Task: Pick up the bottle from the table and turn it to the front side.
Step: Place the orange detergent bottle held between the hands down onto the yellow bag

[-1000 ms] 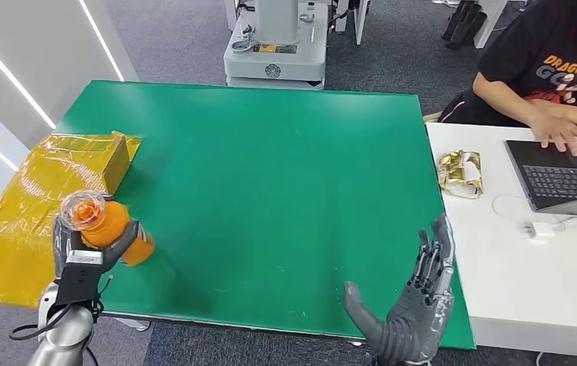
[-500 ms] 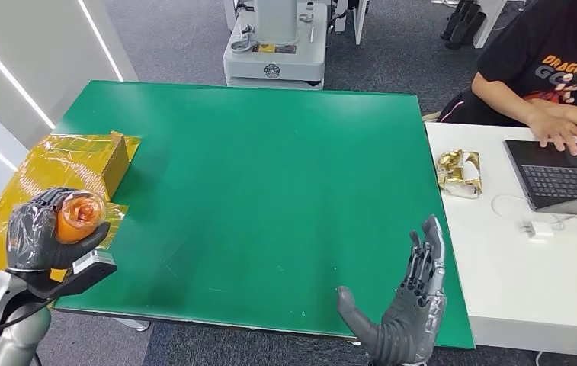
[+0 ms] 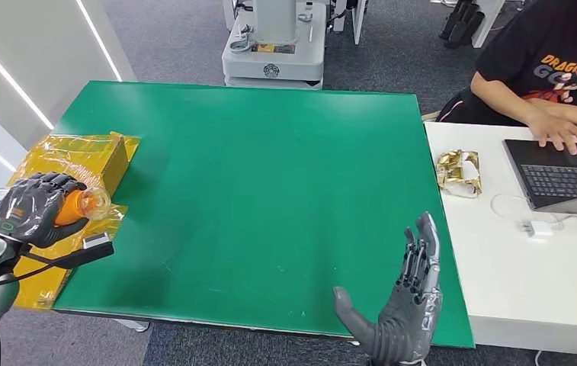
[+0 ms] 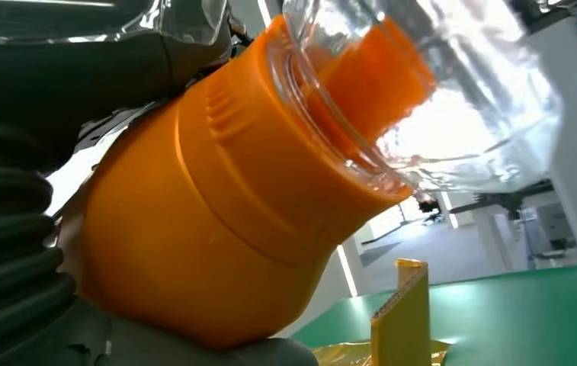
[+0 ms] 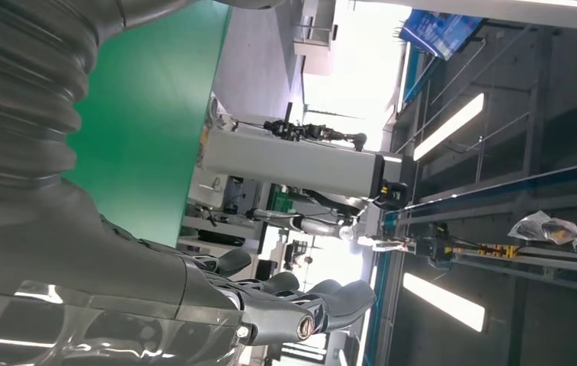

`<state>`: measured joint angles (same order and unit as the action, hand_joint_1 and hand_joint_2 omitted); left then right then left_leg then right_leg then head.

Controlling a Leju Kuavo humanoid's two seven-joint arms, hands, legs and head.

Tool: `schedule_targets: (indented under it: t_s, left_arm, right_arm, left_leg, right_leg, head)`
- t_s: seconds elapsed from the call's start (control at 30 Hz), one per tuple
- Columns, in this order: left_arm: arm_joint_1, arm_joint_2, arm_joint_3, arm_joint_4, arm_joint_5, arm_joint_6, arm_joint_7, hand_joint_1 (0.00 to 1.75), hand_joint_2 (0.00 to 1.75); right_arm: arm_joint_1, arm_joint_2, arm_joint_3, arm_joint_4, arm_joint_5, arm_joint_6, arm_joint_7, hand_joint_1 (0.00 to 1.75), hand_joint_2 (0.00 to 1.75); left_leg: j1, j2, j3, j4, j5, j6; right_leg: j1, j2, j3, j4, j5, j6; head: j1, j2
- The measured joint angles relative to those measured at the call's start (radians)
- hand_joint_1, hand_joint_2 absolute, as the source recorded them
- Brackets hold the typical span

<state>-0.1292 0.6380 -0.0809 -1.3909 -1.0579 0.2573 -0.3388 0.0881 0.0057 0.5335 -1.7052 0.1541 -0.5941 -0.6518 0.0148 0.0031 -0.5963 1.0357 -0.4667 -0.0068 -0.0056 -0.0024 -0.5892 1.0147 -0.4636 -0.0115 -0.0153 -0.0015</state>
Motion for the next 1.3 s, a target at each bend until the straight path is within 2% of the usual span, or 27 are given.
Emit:
schedule_targets:
  t_s: [0.2, 0.33, 0.53, 0.73, 0.93, 1.1, 1.3]
  left_arm:
    - [-0.094, 0.040, -0.099, 0.134, -0.077, -0.094, -0.027, 1.75, 1.75]
    - [-0.223, 0.040, -0.199, 0.290, -0.170, -0.138, -0.046, 1.75, 1.75]
    - [-0.463, -0.016, -0.381, 0.585, -0.248, -0.209, -0.085, 1.75, 1.75]
    - [-0.599, -0.078, -0.492, 0.779, -0.256, -0.258, -0.082, 1.75, 1.75]
    - [-0.664, -0.119, -0.557, 0.877, -0.251, -0.268, -0.077, 1.75, 1.75]
    - [-0.667, -0.134, -0.569, 0.910, -0.212, -0.229, -0.071, 1.75, 1.75]
    - [-0.666, -0.142, -0.572, 0.931, -0.208, -0.231, -0.071, 1.75, 1.75]
  right_arm:
    - [-0.003, 0.000, 0.000, 0.000, -0.006, 0.016, 0.004, 0.00, 1.75]
    - [-0.006, 0.003, 0.000, 0.000, -0.004, 0.027, 0.010, 0.00, 1.75]
    - [-0.011, 0.012, -0.001, -0.004, 0.016, 0.013, 0.032, 0.00, 1.75]
    - [-0.010, 0.014, -0.004, -0.023, 0.027, 0.010, 0.053, 0.00, 1.75]
    - [-0.010, 0.016, -0.005, -0.025, 0.027, 0.012, 0.055, 0.00, 1.75]
    - [-0.011, 0.016, -0.005, -0.025, 0.027, 0.012, 0.055, 0.00, 1.75]
    - [-0.011, 0.016, -0.005, -0.025, 0.027, 0.012, 0.058, 0.00, 1.75]
  left_leg:
    - [0.000, -0.001, 0.000, 0.000, 0.000, 0.000]
    - [0.000, -0.002, 0.000, 0.000, 0.001, -0.001]
    - [0.000, -0.001, 0.000, 0.000, 0.001, -0.001]
    - [0.000, 0.000, -0.001, 0.001, 0.001, -0.001]
    - [0.000, 0.001, -0.001, 0.001, 0.001, -0.001]
    - [0.000, 0.001, -0.001, 0.001, 0.001, -0.001]
    - [0.000, 0.000, -0.001, 0.001, 0.001, -0.002]
  right_leg:
    - [0.000, -0.001, -0.001, 0.000, 0.000, 0.000]
    - [0.000, -0.002, -0.001, 0.000, 0.000, 0.000]
    - [0.000, -0.002, 0.000, 0.000, 0.002, -0.002]
    - [0.000, 0.000, -0.001, 0.000, 0.002, -0.002]
    - [0.000, 0.001, -0.002, 0.000, 0.002, -0.002]
    - [0.000, 0.001, -0.002, 0.001, 0.002, -0.002]
    - [0.000, 0.001, -0.002, 0.001, 0.002, -0.002]
  head:
    - [0.000, 0.000]
    - [0.000, 0.000]
    - [0.000, 0.000]
    - [0.000, 0.000]
    - [0.000, 0.000]
    - [0.000, 0.000]
    - [0.000, 0.000]
